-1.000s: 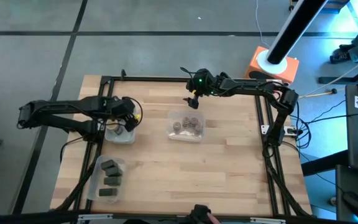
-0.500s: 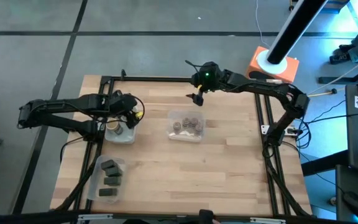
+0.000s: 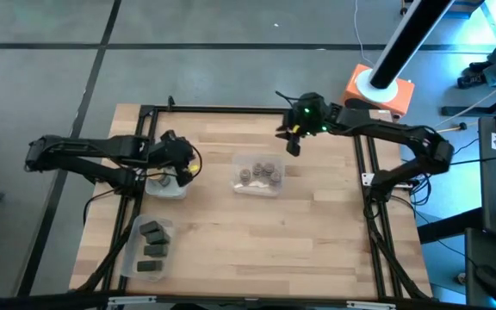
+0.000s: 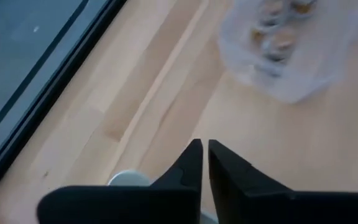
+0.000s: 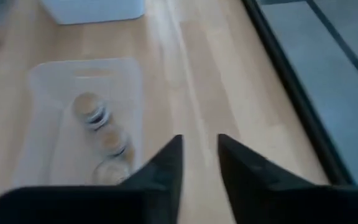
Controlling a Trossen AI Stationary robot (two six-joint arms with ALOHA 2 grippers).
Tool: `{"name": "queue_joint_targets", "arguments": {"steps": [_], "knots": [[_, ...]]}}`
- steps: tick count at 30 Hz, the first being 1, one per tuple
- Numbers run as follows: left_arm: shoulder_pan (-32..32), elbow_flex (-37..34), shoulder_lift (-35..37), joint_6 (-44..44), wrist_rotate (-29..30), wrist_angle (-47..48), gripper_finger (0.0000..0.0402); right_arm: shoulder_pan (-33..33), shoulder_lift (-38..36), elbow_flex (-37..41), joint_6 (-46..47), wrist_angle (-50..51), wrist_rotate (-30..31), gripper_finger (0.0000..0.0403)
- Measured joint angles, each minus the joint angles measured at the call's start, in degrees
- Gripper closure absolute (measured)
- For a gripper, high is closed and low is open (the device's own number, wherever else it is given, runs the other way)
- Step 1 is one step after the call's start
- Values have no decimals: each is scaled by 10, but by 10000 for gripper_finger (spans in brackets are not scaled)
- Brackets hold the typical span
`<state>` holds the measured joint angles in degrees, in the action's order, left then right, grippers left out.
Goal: Sort spices by type
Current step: Return to Home Position
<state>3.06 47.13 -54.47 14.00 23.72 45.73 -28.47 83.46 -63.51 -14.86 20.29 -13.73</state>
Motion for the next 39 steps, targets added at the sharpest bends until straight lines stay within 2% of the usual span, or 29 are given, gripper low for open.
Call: {"name": "queue_joint_targets", "arguments": {"steps": [5, 7, 9, 13, 18, 25, 30, 35, 39], "knots": [[-27, -1, 30, -26, 0, -33, 394, -1, -79, 78, 16, -15, -50, 380], [-34, -13, 53, -42, -2, -65, 396, 0, -117, 117, 32, -44, -72, 396], [-36, -31, 81, -59, -16, -100, 399, 0, -160, 153, 59, -75, -79, 390], [-36, -76, 135, -81, -54, -170, 396, 0, -238, 214, 105, -102, -55, 380], [-47, -132, 189, -90, -103, -249, 400, 20, -324, 264, 138, -108, -31, 397], [-80, -222, 277, -115, -110, -358, 393, 80, -456, 356, 201, -182, 53, 390], [-83, -240, 306, -155, -92, -353, 397, 128, -514, 410, 231, -191, 116, 398], [-83, -243, 310, -125, -90, -338, 399, 174, -545, 462, 236, -259, 136, 397], [-85, -247, 310, -134, -104, -338, 393, 198, -546, 496, 239, -297, 138, 389]]}}
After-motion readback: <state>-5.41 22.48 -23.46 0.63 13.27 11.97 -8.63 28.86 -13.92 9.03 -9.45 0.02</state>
